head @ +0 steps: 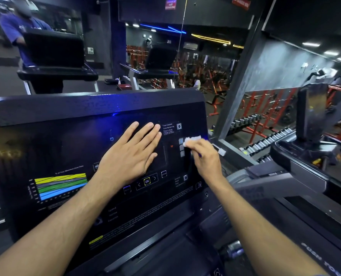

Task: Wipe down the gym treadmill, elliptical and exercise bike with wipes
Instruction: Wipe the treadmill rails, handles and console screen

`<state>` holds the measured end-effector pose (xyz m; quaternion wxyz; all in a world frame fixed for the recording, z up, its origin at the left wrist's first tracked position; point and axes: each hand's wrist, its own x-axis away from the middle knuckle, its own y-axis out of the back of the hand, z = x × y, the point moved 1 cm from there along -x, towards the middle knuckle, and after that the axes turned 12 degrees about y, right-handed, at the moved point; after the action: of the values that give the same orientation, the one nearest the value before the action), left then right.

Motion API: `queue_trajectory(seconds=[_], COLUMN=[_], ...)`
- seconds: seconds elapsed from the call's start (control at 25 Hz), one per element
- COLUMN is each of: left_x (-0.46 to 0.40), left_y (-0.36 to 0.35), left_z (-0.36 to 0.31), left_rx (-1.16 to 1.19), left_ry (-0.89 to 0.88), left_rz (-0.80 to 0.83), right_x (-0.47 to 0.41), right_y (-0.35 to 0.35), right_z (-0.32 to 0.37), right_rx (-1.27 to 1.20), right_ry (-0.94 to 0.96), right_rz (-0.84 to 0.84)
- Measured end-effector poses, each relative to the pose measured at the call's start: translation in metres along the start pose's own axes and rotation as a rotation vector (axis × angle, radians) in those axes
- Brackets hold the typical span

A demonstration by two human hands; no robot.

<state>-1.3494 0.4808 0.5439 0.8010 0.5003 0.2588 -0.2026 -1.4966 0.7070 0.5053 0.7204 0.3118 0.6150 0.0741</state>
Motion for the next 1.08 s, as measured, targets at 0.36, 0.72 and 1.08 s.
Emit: queue_trajectory(seconds=[0.36, 0.72, 1.08], left_x=[0.001, 0.076, 0.097], left_y=[0.007, 0.018, 0.011], left_z=[0.001, 0.006, 0.007], left_rx=[0.016, 0.084, -0.006], left_ry=[0.002, 0.115, 0.108], left_rz=[0.032, -0.038, 0.018], right_x=[0.147, 0.126, 0.119], right_y=[-0.005, -0.002, -0.056], right_z=[0.04, 0.008, 0.186], right_rx=[-0.086, -0.074, -0.399], right_ry=[-0.2, -0.727, -0.557], right_rz=[0.151, -0.124, -0.066])
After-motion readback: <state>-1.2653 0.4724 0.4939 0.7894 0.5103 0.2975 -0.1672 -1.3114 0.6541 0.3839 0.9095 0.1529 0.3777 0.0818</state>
